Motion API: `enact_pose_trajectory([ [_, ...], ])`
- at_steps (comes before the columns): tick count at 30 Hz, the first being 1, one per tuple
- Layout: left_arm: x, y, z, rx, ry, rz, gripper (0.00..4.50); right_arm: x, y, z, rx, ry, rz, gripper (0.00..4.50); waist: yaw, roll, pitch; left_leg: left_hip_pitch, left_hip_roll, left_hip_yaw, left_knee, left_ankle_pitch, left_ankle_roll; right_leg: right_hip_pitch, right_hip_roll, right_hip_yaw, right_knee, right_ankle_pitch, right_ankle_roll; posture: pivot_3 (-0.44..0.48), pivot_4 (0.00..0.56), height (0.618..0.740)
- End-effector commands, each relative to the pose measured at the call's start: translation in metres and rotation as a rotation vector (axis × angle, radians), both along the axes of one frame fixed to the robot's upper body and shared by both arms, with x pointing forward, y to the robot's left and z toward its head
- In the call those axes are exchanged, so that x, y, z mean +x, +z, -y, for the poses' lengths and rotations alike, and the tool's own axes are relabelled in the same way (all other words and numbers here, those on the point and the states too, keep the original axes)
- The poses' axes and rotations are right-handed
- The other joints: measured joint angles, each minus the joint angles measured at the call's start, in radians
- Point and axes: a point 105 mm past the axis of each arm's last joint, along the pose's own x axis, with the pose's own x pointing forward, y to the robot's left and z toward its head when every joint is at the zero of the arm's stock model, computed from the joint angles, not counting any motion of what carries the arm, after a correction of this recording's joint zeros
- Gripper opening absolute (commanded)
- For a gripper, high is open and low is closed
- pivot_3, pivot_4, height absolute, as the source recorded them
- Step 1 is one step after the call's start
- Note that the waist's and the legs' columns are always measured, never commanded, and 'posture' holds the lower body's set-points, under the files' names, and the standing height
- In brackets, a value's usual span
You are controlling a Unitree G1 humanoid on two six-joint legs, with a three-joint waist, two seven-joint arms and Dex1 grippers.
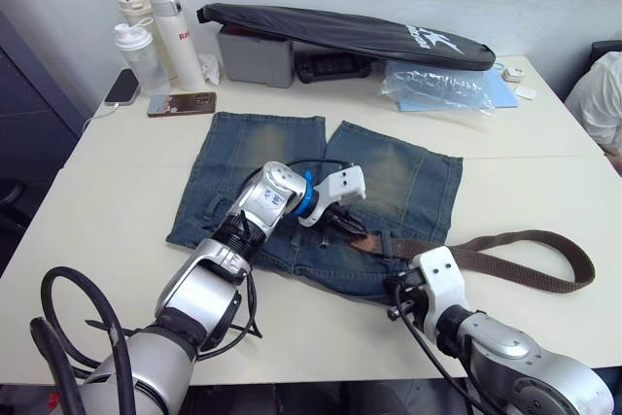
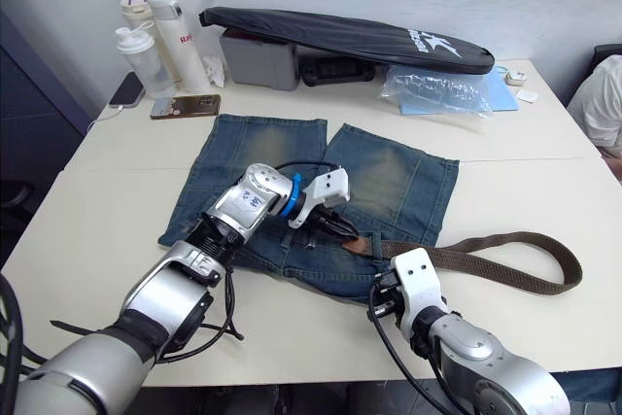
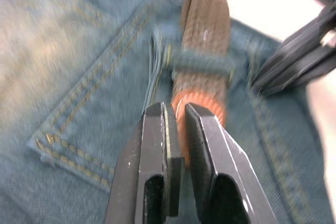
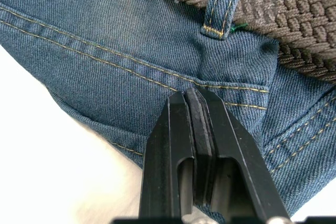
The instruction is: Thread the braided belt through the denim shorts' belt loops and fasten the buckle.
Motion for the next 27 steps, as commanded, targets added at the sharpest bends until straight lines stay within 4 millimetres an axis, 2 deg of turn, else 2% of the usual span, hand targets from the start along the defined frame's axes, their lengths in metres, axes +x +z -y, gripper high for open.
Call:
enact_pose_trajectory([
  [1, -0.008, 0.027, -0.004, -0.14, -0.098, 0.149, 0.85, -0.004, -0.011, 0.005, -0.021, -0.021, -0.054, 0.0, -0.001, 0.001, -0.001, 0.0, 0.0, 0.0, 0.0, 0.0, 0.0, 0.0, 0.0, 0.0, 0.0, 0.0, 0.0, 0.0, 0.15, 0.74],
  [3, -0.008, 0.027, -0.013, -0.169, -0.103, 0.21, 1.39, -0.005, -0.011, 0.005, -0.02, -0.022, -0.056, 0.0, -0.001, 0.003, -0.002, 0.001, 0.0, 0.001, -0.001, 0.0, -0.001, 0.0, 0.0, 0.0, 0.0, 0.0, 0.0, 0.0, 0.15, 0.74],
  [5, -0.01, 0.017, -0.02, -0.127, -0.144, 0.326, 2.25, -0.005, -0.012, 0.004, -0.019, -0.02, -0.058, 0.0, -0.001, 0.003, -0.002, 0.001, 0.001, 0.001, -0.001, 0.0, -0.001, 0.0, 0.0, 0.0, 0.001, 0.0, 0.0, 0.0, 0.15, 0.74],
  [6, -0.01, 0.013, -0.022, -0.11, -0.162, 0.388, 2.85, -0.004, -0.012, 0.004, -0.018, -0.019, -0.058, 0.0, 0.0, 0.003, -0.002, 0.001, 0.002, 0.001, -0.001, 0.0, -0.001, 0.0, 0.0, 0.0, 0.001, 0.0, 0.0, 0.0, 0.15, 0.74],
  [7, -0.008, 0.008, -0.023, -0.09, -0.166, 0.443, 3.1, -0.004, -0.012, 0.004, -0.018, -0.018, -0.058, 0.0, 0.0, 0.003, -0.003, 0.001, 0.002, 0.001, 0.0, 0.0, -0.001, 0.0, 0.0, 0.0, 0.001, 0.0, 0.0, 0.0, 0.15, 0.74],
  [13, 0.003, -0.004, -0.019, -0.064, -0.136, 0.54, 3.1, -0.001, -0.012, 0.003, -0.027, -0.017, -0.051, 0.0, 0.001, -0.002, -0.006, 0.001, 0.0, 0.001, 0.002, 0.0, 0.0, 0.001, -0.001, 0.0, 0.0, 0.0, 0.0, 0.0, 0.15, 0.74],
  [19, -0.004, -0.007, -0.014, -0.085, -0.193, 0.575, 3.1, -0.002, -0.013, 0.003, -0.027, -0.019, -0.055, 0.0, 0.0, -0.002, -0.006, 0.001, 0.002, 0.001, 0.001, 0.0, 0.0, 0.0, 0.001, 0.0, 0.001, 0.0, 0.0, 0.0, 0.15, 0.74],
  [21, -0.007, -0.011, -0.015, -0.078, -0.228, 0.636, 3.1, -0.002, -0.014, 0.003, -0.027, -0.02, -0.056, 0.0, 0.0, -0.002, -0.006, 0.001, 0.002, 0.001, 0.001, 0.0, 0.0, 0.0, 0.001, 0.0, 0.001, 0.0, 0.0, 0.0, 0.15, 0.74],
  [27, 0.0, -0.017, -0.015, -0.04, -0.236, 0.771, 3.1, -0.003, -0.014, 0.003, -0.028, -0.025, -0.056, 0.0, 0.001, -0.002, -0.006, 0.001, 0.002, 0.001, 0.001, 0.0, 0.0, 0.0, 0.0, 0.0, 0.001, 0.0, 0.0, 0.0, 0.15, 0.74],
])
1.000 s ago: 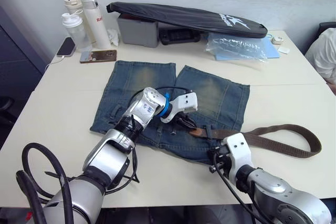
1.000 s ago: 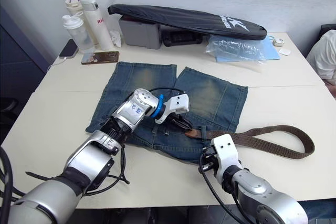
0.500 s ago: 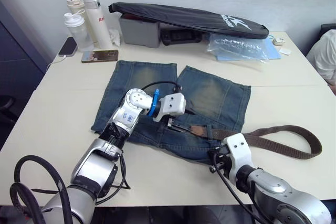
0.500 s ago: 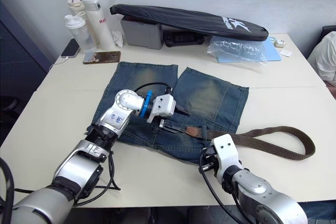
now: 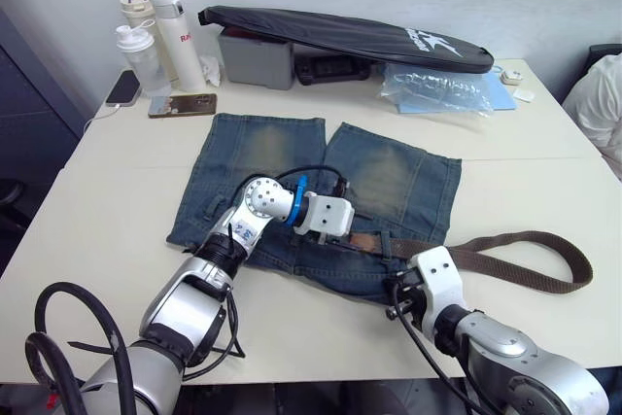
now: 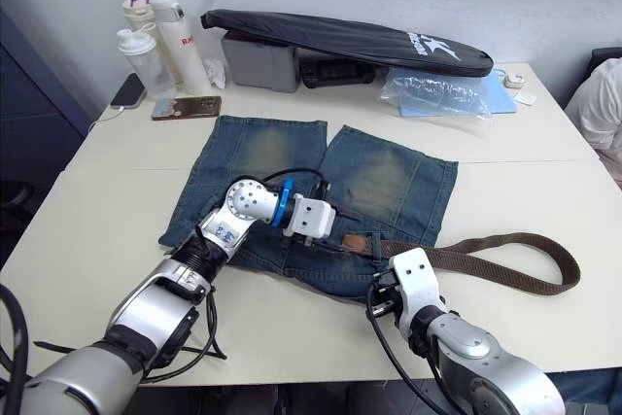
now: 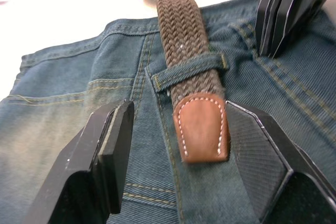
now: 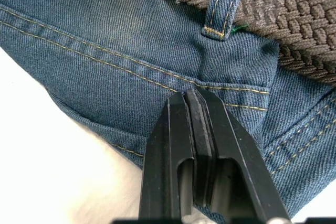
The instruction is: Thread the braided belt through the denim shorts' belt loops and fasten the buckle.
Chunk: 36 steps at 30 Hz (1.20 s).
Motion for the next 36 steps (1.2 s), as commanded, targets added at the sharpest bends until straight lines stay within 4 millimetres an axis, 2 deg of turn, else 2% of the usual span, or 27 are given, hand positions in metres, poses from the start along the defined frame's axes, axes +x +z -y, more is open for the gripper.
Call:
enact_pose_trajectory([
  [1, 0.006, 0.009, 0.003, 0.0, -0.006, 0.112, 3.1, -0.004, -0.013, 0.005, -0.022, -0.021, -0.056, 0.0, 0.0, 0.0, 0.0, 0.0, 0.0, 0.0, 0.0, 0.0, 0.0, 0.0, 0.0, 0.0, 0.0, 0.0, 0.0, 0.0, 0.15, 0.74],
  [11, 0.001, -0.002, 0.009, 0.04, -0.06, 0.147, 3.1, -0.004, -0.014, 0.005, -0.024, -0.028, -0.057, 0.0, 0.0, 0.0, 0.0, 0.0, 0.0, 0.0, 0.0, 0.0, 0.0, 0.0, 0.0, 0.0, 0.0, 0.0, 0.0, 0.0, 0.15, 0.74],
  [17, -0.002, -0.012, 0.001, 0.094, -0.088, 0.159, 3.1, -0.004, -0.014, 0.007, -0.027, -0.034, -0.055, 0.0, 0.0, -0.001, 0.0, 0.0, 0.0, 0.0, 0.0, 0.0, 0.0, 0.0, 0.0, 0.0, 0.0, 0.0, 0.0, 0.0, 0.15, 0.74],
  [24, 0.013, -0.03, -0.001, 0.199, 0.018, 0.163, 3.1, -0.001, -0.015, 0.007, -0.028, -0.038, -0.051, 0.0, 0.0, -0.004, -0.003, 0.0, 0.0, 0.0, 0.001, 0.0, 0.0, 0.001, 0.0, 0.0, 0.0, 0.0, 0.0, 0.0, 0.15, 0.74],
  [28, 0.015, -0.037, 0.001, 0.228, 0.044, 0.143, 3.1, 0.0, -0.014, 0.007, -0.028, -0.043, -0.048, 0.0, 0.0, -0.005, -0.006, 0.001, -0.001, 0.0, 0.001, 0.0, 0.001, 0.001, 0.0, 0.0, 0.0, 0.0, 0.0, 0.0, 0.15, 0.74],
  [31, 0.014, -0.037, 0.003, 0.221, 0.041, 0.133, 2.26, 0.0, -0.015, 0.008, -0.027, -0.046, -0.049, 0.0, 0.001, -0.005, -0.007, 0.001, -0.001, 0.0, 0.001, 0.0, 0.001, 0.001, 0.0, 0.0, 0.001, 0.0, 0.0, 0.0, 0.15, 0.74],
  [36, 0.013, -0.034, 0.0, 0.209, 0.032, 0.13, 0.11, 0.001, -0.015, 0.008, -0.027, -0.046, -0.049, 0.0, 0.0, -0.005, -0.007, 0.001, -0.002, 0.0, 0.001, 0.0, 0.001, 0.001, 0.0, 0.0, 0.002, 0.0, 0.0, 0.0, 0.15, 0.74],
])
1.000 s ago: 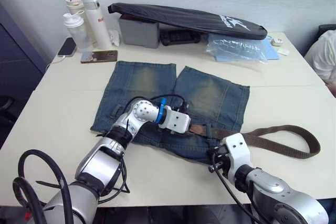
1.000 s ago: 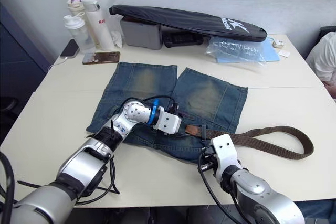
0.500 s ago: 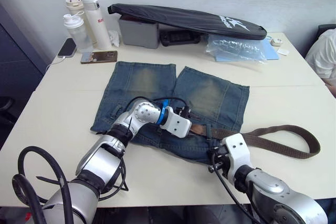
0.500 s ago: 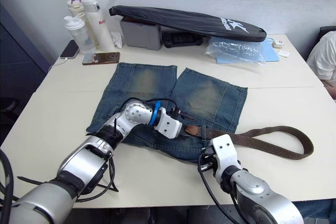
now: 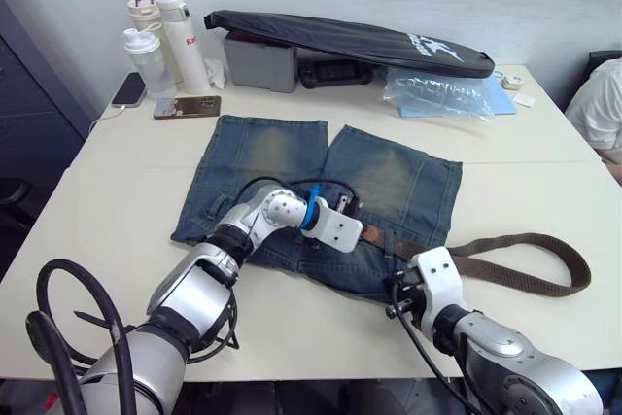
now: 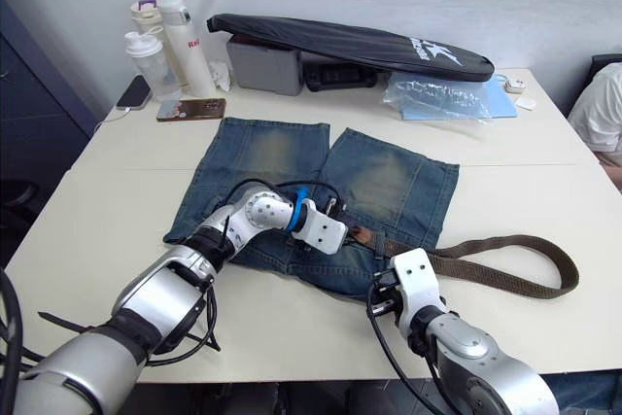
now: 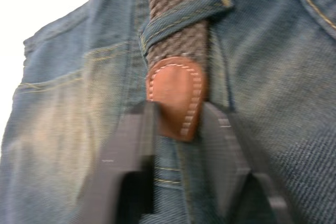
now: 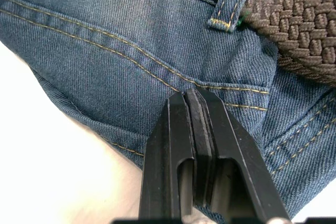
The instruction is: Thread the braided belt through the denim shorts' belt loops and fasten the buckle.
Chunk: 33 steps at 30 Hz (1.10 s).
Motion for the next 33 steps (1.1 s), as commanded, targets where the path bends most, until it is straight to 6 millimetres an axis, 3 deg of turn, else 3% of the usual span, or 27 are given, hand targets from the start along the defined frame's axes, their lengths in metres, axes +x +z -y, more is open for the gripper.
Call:
enact_pose_trajectory([
  [1, -0.001, -0.015, -0.012, 0.063, 0.017, -0.032, 0.03, -0.001, -0.012, 0.006, -0.024, -0.025, -0.05, 0.0, 0.0, 0.0, 0.0, 0.0, 0.0, 0.0, 0.0, 0.0, 0.0, 0.0, 0.0, 0.0, 0.0, 0.0, 0.0, 0.0, 0.15, 0.74],
  [5, -0.001, -0.012, -0.012, 0.043, 0.014, -0.028, 0.03, 0.0, -0.012, 0.005, -0.023, -0.02, -0.05, 0.0, 0.0, 0.0, 0.0, 0.0, 0.0, 0.0, 0.0, 0.0, 0.0, 0.0, 0.0, 0.0, 0.0, 0.0, 0.0, 0.0, 0.15, 0.74],
  [11, 0.003, 0.015, -0.015, -0.028, 0.001, 0.01, 0.03, 0.001, -0.014, 0.003, -0.014, -0.007, -0.06, 0.0, -0.004, 0.0, 0.0, 0.0, 0.001, 0.0, -0.001, 0.0, 0.0, -0.001, 0.0, 0.0, 0.0, 0.0, 0.0, 0.0, 0.15, 0.74],
  [18, 0.0, 0.036, -0.062, -0.017, 0.092, 0.026, 0.03, 0.002, -0.017, 0.006, -0.022, -0.004, -0.082, 0.0, -0.028, 0.005, 0.001, 0.0, 0.003, 0.0, -0.005, 0.0, 0.0, -0.002, 0.001, 0.0, 0.001, 0.0, 0.0, 0.0, 0.15, 0.74],
  [27, -0.003, 0.054, -0.093, 0.01, 0.233, 0.043, 0.03, 0.007, -0.021, 0.002, -0.023, 0.05, -0.108, 0.0, -0.032, 0.006, 0.002, 0.002, 0.005, 0.0, -0.006, 0.001, -0.001, -0.002, 0.002, -0.001, 0.002, -0.001, -0.002, 0.0, 0.15, 0.74],
  [29, -0.002, 0.059, -0.094, -0.003, 0.255, 0.059, 0.03, 0.008, -0.022, 0.001, -0.023, 0.059, -0.113, 0.0, -0.031, 0.006, 0.002, 0.002, 0.005, 0.0, -0.006, 0.001, -0.001, -0.002, 0.002, -0.001, 0.002, -0.001, -0.002, 0.0, 0.15, 0.74],
  [33, -0.013, 0.064, -0.075, -0.048, 0.195, 0.074, 0.03, 0.011, -0.024, -0.004, -0.017, 0.078, -0.116, 0.0, -0.027, 0.007, 0.002, 0.002, 0.004, 0.0, -0.006, 0.001, -0.001, -0.002, 0.001, -0.001, 0.001, -0.001, -0.002, 0.0, 0.15, 0.74],
])
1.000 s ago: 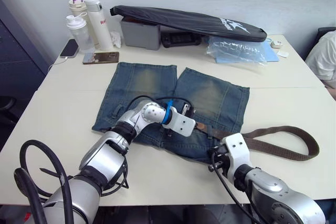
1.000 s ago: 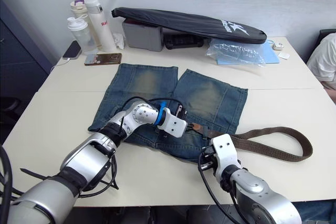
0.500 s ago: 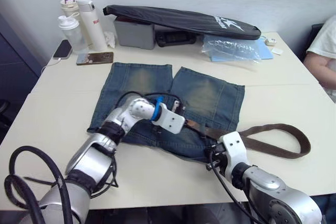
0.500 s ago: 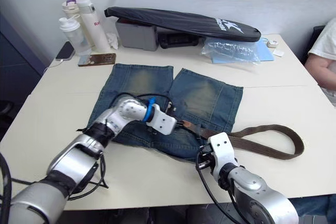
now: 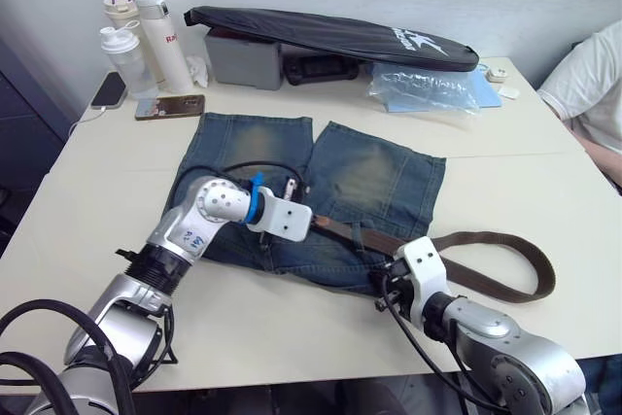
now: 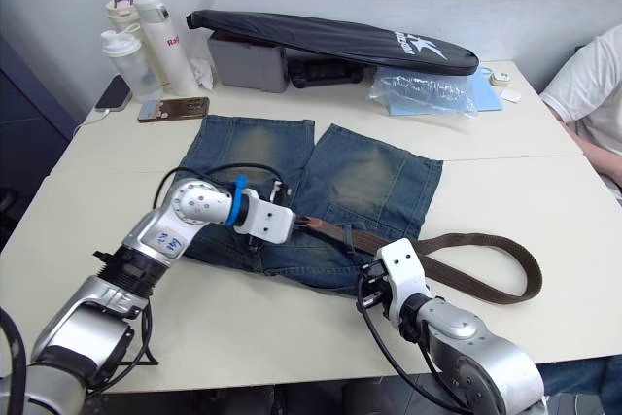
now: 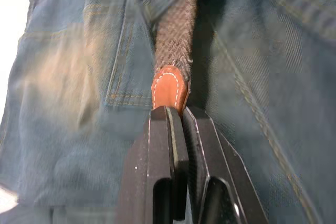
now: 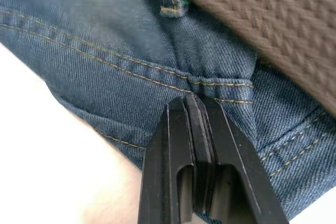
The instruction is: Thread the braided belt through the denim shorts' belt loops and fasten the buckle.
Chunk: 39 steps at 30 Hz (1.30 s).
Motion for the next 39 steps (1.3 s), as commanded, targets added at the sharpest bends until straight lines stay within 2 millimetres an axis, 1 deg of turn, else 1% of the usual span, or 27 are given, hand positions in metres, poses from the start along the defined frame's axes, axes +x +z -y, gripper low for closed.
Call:
enact_pose_trajectory([
  [1, -0.01, 0.021, 0.018, -0.063, -0.08, 0.103, 0.03, -0.002, -0.025, 0.01, -0.057, -0.037, -0.105, 0.0, 0.002, 0.0, 0.0, 0.0, 0.0, 0.0, 0.0, 0.0, 0.0, 0.0, 0.0, 0.0, 0.0, 0.0, 0.0, 0.0, 0.15, 0.74],
  [3, -0.016, 0.02, 0.024, -0.03, -0.139, 0.16, 0.03, -0.001, -0.025, 0.009, -0.056, -0.034, -0.104, 0.0, 0.003, -0.001, 0.0, 0.0, 0.0, 0.0, 0.0, 0.0, 0.0, 0.001, -0.001, 0.0, -0.001, 0.001, -0.001, 0.0, 0.15, 0.74],
  [4, -0.017, 0.017, 0.022, -0.004, -0.146, 0.173, 0.03, 0.0, -0.025, 0.009, -0.056, -0.033, -0.104, 0.0, 0.003, -0.001, 0.0, 0.0, 0.0, 0.0, 0.0, 0.0, 0.0, 0.001, -0.001, 0.0, -0.002, 0.001, -0.001, 0.0, 0.15, 0.74],
  [6, -0.017, 0.012, 0.016, 0.025, -0.13, 0.159, 0.03, 0.0, -0.025, 0.009, -0.056, -0.032, -0.104, 0.0, 0.003, -0.001, 0.0, 0.0, 0.0, 0.0, 0.0, 0.0, 0.0, 0.001, -0.001, 0.0, -0.002, 0.001, -0.002, 0.0, 0.15, 0.74],
  [10, -0.019, 0.004, -0.005, 0.056, -0.063, 0.098, 0.03, -0.001, -0.026, 0.01, -0.057, -0.033, -0.108, 0.0, -0.001, 0.002, -0.002, 0.0, 0.0, 0.0, -0.001, 0.0, 0.0, 0.001, 0.0, 0.0, -0.002, 0.001, -0.002, 0.0, 0.15, 0.74],
  [14, -0.022, 0.005, -0.013, 0.056, -0.023, 0.064, 0.03, -0.002, -0.027, 0.009, -0.054, -0.034, -0.11, 0.0, 0.0, 0.001, -0.002, 0.0, 0.001, 0.0, -0.001, 0.0, 0.0, 0.001, 0.0, -0.001, -0.003, 0.001, -0.002, 0.0, 0.15, 0.74],
  [19, -0.033, 0.003, -0.019, 0.058, 0.011, 0.014, 0.03, -0.002, -0.027, 0.009, -0.056, -0.027, -0.114, 0.0, -0.001, 0.002, -0.003, 0.0, 0.001, 0.0, -0.001, 0.0, 0.0, 0.001, -0.001, -0.001, -0.004, 0.001, -0.002, 0.0, 0.15, 0.74],
  [21, -0.034, 0.003, -0.02, 0.055, 0.031, 0.002, 0.03, -0.001, -0.027, 0.009, -0.056, -0.022, -0.114, 0.0, -0.001, 0.002, -0.003, 0.0, 0.001, 0.0, -0.002, 0.0, 0.0, 0.001, -0.001, -0.001, -0.005, 0.001, -0.002, 0.0, 0.15, 0.74],
  [27, -0.028, 0.002, -0.036, 0.066, 0.125, -0.021, 0.03, 0.0, -0.026, 0.009, -0.06, -0.008, -0.116, 0.0, -0.004, 0.001, -0.003, 0.0, 0.001, 0.0, -0.002, 0.0, 0.0, 0.001, -0.001, -0.001, -0.005, 0.001, -0.003, 0.0, 0.15, 0.74],
  [32, -0.026, 0.003, -0.04, 0.044, 0.162, -0.031, 0.03, -0.001, -0.026, 0.009, -0.06, 0.0, -0.118, 0.0, -0.004, 0.001, -0.003, 0.0, 0.001, 0.0, -0.002, 0.0, 0.0, 0.001, -0.001, -0.001, -0.005, 0.001, -0.003, 0.0, 0.15, 0.74],
  [35, -0.029, 0.005, -0.034, -0.041, 0.172, -0.098, 0.03, 0.0, -0.026, 0.009, -0.061, 0.004, -0.117, 0.0, -0.005, 0.002, -0.002, 0.0, 0.001, 0.0, -0.002, 0.0, 0.0, 0.001, -0.001, -0.001, -0.005, 0.001, -0.003, 0.0, 0.15, 0.74],
  [37, -0.03, 0.009, -0.032, -0.105, 0.208, -0.168, 0.85, 0.0, -0.024, 0.009, -0.061, 0.008, -0.113, 0.0, -0.005, 0.001, -0.002, 0.0, 0.001, 0.0, -0.003, 0.0, 0.0, 0.0, -0.001, -0.001, -0.005, 0.001, -0.003, 0.0, 0.15, 0.74],
  [38, -0.029, 0.01, -0.033, -0.115, 0.222, -0.19, 1.08, 0.0, -0.023, 0.01, -0.063, 0.01, -0.11, 0.0, -0.005, 0.001, -0.002, 0.0, 0.001, 0.0, -0.003, 0.0, 0.0, 0.0, -0.001, -0.001, -0.005, 0.001, -0.003, 0.0, 0.15, 0.74],
  [39, -0.028, 0.012, -0.034, -0.14, 0.239, -0.223, 1.45, 0.001, -0.02, 0.012, -0.063, 0.01, -0.104, 0.0, -0.004, 0.001, -0.002, -0.001, 0.001, 0.0, -0.003, 0.0, 0.0, 0.0, -0.001, -0.001, -0.005, 0.001, -0.003, 0.0, 0.15, 0.74],
])
